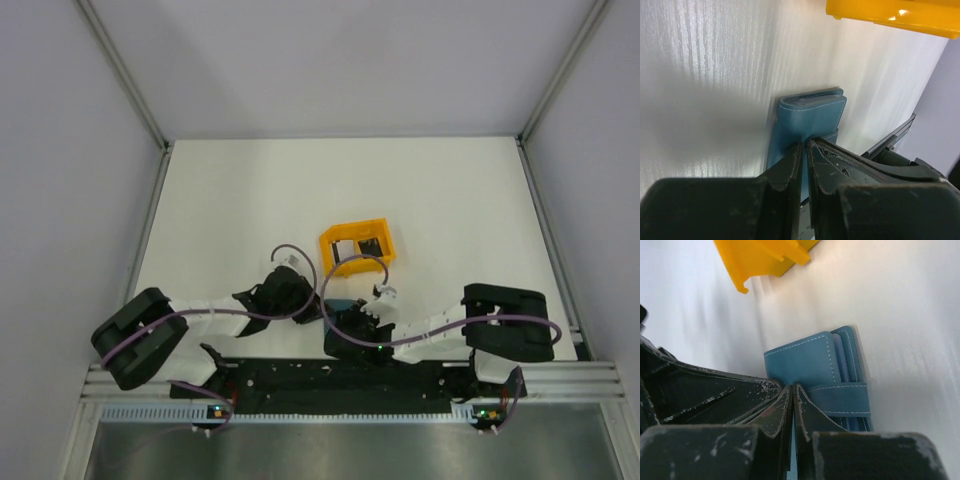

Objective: Put the credit cards into the card holder
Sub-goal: Close the card holder at the center of the board.

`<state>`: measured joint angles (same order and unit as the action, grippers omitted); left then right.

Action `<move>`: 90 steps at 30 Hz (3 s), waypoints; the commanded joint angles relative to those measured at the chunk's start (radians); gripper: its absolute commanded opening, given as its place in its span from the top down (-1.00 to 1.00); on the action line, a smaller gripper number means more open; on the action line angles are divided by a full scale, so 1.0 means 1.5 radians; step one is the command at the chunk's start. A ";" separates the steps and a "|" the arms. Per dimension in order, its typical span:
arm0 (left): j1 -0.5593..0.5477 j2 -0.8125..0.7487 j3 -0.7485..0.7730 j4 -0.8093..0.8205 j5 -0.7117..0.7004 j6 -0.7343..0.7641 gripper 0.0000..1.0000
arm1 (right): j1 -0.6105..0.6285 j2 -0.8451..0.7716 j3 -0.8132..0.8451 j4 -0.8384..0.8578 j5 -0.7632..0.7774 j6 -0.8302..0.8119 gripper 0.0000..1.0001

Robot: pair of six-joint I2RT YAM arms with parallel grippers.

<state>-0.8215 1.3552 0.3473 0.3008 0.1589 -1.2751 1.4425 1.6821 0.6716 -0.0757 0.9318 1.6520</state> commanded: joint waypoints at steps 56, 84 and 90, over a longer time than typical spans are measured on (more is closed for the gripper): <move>0.001 -0.054 0.095 -0.192 -0.029 0.166 0.69 | -0.234 -0.391 -0.284 0.207 -0.391 -0.236 0.43; -0.027 -0.092 0.044 -0.180 0.043 0.168 0.59 | -0.112 -0.323 0.032 -0.364 -0.362 -0.251 -0.06; -0.027 -0.111 0.014 -0.176 0.044 0.145 0.52 | -0.119 -0.332 -0.038 -0.251 -0.436 -0.253 -0.13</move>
<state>-0.8593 1.2091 0.3935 0.0135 0.2367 -1.0267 1.2633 1.1801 0.6430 -0.5610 0.3538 1.2537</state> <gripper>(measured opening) 0.234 0.558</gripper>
